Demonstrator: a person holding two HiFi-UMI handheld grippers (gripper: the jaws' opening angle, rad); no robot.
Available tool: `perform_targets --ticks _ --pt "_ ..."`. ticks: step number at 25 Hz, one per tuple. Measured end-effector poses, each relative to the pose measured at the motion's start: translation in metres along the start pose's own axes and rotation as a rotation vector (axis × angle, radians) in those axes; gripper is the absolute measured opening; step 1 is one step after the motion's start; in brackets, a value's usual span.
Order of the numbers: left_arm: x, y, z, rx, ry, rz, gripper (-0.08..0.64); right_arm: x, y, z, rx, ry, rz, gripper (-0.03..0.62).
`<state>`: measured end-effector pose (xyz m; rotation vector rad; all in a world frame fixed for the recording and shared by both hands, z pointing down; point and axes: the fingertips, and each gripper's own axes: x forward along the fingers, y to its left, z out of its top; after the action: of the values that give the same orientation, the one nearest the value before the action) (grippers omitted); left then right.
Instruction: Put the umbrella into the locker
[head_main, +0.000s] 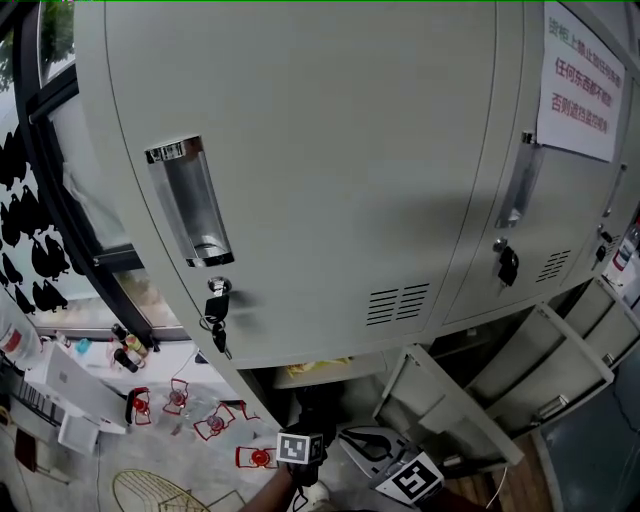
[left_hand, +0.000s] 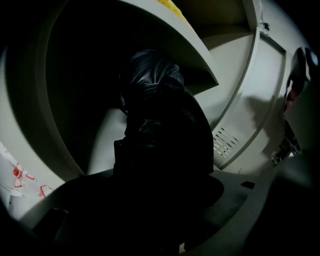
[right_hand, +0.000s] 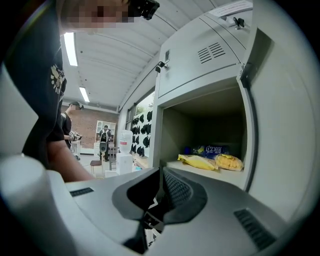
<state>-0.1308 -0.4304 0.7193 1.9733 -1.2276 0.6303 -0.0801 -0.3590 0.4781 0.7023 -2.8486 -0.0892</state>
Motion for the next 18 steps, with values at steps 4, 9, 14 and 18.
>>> perform_targets --ticks 4,9,14,18 --pt "0.010 0.008 0.007 -0.016 0.011 0.010 0.264 0.003 -0.001 -0.002 0.019 0.007 -0.002 0.043" --pt "0.022 0.017 0.021 -0.003 0.023 0.030 0.264 0.006 -0.005 -0.005 0.027 0.003 -0.007 0.043" --pt "0.027 0.010 0.036 0.001 0.023 0.000 0.264 0.007 -0.009 -0.006 0.063 0.002 -0.020 0.043" --pt "0.027 0.021 0.049 0.033 0.015 0.056 0.265 0.007 -0.009 -0.008 0.098 -0.003 -0.024 0.043"
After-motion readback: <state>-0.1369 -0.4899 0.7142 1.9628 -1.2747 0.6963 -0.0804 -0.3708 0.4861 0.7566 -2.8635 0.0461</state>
